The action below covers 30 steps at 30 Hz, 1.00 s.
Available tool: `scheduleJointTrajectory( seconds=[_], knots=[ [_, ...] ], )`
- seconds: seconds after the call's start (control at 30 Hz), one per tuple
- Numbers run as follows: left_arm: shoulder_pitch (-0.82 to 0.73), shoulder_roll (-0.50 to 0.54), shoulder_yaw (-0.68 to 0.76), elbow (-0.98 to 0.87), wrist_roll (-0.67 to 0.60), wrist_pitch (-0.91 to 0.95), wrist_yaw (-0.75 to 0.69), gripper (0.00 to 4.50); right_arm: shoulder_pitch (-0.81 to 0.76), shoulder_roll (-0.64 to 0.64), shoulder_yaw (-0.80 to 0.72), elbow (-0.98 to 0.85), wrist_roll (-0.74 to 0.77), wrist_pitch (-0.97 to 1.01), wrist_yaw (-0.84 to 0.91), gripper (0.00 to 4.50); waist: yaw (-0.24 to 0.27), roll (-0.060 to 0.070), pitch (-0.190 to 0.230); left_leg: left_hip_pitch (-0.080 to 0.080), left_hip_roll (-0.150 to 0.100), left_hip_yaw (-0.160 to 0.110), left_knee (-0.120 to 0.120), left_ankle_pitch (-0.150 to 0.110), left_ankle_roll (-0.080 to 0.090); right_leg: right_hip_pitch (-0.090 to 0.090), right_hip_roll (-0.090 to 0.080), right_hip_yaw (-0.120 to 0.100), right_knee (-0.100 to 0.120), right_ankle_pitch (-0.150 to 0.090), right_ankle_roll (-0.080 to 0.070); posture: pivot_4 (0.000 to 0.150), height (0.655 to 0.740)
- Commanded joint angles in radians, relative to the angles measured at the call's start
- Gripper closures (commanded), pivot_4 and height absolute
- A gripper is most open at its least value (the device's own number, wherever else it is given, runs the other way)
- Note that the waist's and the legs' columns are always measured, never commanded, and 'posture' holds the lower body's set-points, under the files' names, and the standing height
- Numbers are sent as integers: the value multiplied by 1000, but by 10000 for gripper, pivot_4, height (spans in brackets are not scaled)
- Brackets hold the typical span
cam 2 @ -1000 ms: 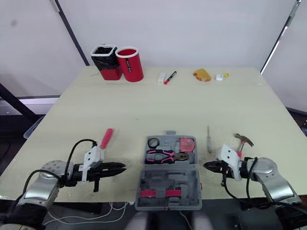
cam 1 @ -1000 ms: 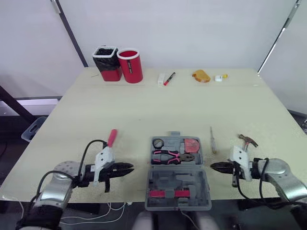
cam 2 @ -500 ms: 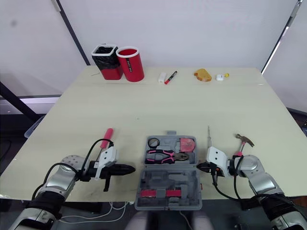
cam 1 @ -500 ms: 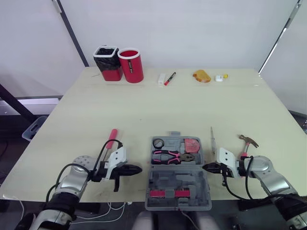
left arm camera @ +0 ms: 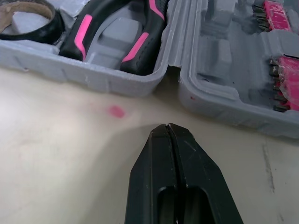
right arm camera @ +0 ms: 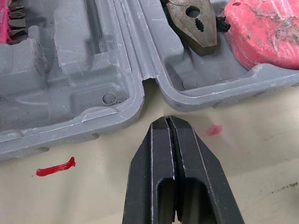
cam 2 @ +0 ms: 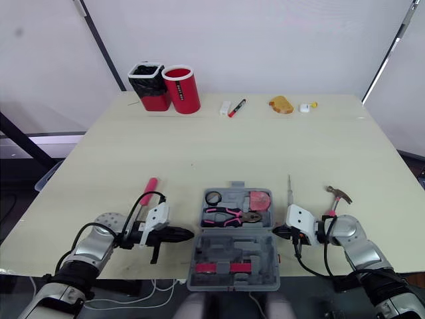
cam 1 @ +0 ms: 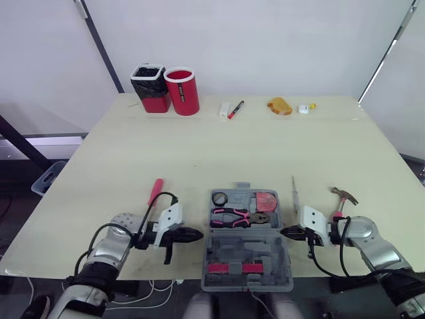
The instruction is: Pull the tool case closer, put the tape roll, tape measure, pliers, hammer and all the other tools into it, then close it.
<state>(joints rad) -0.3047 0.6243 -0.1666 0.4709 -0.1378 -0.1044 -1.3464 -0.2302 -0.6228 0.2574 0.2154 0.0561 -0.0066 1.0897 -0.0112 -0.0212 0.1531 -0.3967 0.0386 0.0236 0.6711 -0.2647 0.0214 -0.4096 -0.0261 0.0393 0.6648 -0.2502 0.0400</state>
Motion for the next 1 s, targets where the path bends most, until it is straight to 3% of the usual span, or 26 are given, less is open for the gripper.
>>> scheduleJointTrajectory(
  seconds=[0.03, 1.0],
  knots=[
    [-9, -29, -31, 28, 33, -17, 21, 44653, 6, 9, 15, 7, -17, -1, -4, 45000, 0, 0, -1, 0, 0, 0, 0, 0, 0, 0, 0, 0, 0, 0, 0, 1500, 7400],
    [-51, -108, 11, -8, 9, 69, 88, 44653, -41, 65, -32, 27, 7, 25, -33, 45000, 0, 1, -3, 1, 0, -1, 1, 0, 0, 1, 1, 0, 1, 1, 1, 1500, 7400]
  ],
)
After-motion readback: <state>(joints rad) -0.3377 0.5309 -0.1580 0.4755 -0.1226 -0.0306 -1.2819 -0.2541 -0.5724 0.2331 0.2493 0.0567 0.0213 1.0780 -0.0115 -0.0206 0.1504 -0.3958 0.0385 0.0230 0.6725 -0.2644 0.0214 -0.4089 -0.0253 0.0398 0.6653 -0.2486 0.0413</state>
